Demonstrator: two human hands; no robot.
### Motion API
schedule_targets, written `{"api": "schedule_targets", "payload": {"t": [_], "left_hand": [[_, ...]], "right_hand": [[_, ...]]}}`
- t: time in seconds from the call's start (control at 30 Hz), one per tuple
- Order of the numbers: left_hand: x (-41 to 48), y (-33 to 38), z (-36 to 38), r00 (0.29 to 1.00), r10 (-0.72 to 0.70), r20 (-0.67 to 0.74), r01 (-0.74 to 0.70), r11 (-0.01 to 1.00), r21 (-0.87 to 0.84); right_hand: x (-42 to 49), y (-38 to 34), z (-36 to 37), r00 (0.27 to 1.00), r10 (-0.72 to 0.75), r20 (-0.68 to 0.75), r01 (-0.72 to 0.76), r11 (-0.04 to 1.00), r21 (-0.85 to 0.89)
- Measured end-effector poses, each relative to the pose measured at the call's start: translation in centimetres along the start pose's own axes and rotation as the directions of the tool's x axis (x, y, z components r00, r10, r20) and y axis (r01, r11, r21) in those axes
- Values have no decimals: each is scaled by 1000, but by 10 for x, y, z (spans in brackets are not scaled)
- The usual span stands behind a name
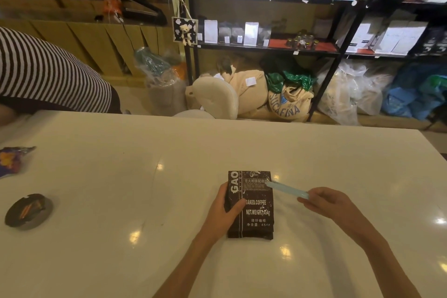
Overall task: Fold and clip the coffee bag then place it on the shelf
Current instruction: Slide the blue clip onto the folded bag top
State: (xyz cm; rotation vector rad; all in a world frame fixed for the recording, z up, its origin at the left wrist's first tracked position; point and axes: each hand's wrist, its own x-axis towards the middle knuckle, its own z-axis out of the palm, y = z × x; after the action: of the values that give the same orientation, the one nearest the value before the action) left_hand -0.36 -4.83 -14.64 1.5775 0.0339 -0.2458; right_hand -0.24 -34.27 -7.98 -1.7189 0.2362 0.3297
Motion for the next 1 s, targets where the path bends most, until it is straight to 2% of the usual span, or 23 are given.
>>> {"api": "schedule_targets", "payload": {"t": [0.2,0.57,1.0], "left_hand": [[0,-1,1,1000,-27,1,27,998,-52],[-1,3,1,999,-29,27,30,999,-26],[-2,0,5,1000,-12,-4,12,1000,12]], "right_hand": [[27,-12,26,995,-37,95,41,998,-44],[47,-23,63,985,-49,165,58,997,-50],[40,-14,65,988,-63,140,78,991,-108]]}}
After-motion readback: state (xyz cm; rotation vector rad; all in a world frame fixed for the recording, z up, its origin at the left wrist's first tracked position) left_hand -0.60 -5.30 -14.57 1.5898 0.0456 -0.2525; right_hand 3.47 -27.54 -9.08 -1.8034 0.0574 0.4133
